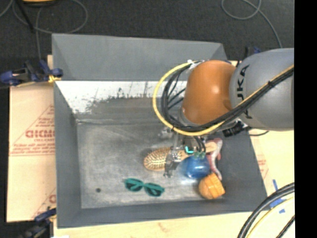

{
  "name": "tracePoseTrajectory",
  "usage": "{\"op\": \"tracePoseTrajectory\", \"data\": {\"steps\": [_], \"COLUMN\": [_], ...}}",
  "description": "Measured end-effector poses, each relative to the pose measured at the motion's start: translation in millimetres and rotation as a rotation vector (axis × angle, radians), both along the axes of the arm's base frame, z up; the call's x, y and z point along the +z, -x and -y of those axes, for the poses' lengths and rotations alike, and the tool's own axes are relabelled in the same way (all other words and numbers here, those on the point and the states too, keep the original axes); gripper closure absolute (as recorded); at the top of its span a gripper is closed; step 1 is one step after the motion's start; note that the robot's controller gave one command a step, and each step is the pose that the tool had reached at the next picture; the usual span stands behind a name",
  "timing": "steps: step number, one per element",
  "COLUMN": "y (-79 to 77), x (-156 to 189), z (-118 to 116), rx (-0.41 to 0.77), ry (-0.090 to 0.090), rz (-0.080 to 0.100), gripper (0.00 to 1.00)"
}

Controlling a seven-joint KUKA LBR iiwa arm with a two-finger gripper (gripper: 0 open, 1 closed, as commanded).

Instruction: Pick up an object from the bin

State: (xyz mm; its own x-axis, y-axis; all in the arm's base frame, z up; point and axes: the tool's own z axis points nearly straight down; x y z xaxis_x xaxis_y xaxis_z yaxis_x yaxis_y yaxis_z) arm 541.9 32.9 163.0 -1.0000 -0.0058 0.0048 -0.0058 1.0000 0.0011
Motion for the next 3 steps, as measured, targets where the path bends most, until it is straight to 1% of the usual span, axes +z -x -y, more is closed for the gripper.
{"op": "tracePoseTrajectory", "data": {"steps": [1,2,3], "y": [-1.9,-18.4,-26.6], "x": [4.4,-57.1,-91.1], "z": [-0.1,24.7,33.6], "rx": [0.000,0.074,0.100], "ry": [-0.001,0.002,0.001], "rz": [0.008,0.013,0.007], "gripper": [0.00,0.00,0.00]}}
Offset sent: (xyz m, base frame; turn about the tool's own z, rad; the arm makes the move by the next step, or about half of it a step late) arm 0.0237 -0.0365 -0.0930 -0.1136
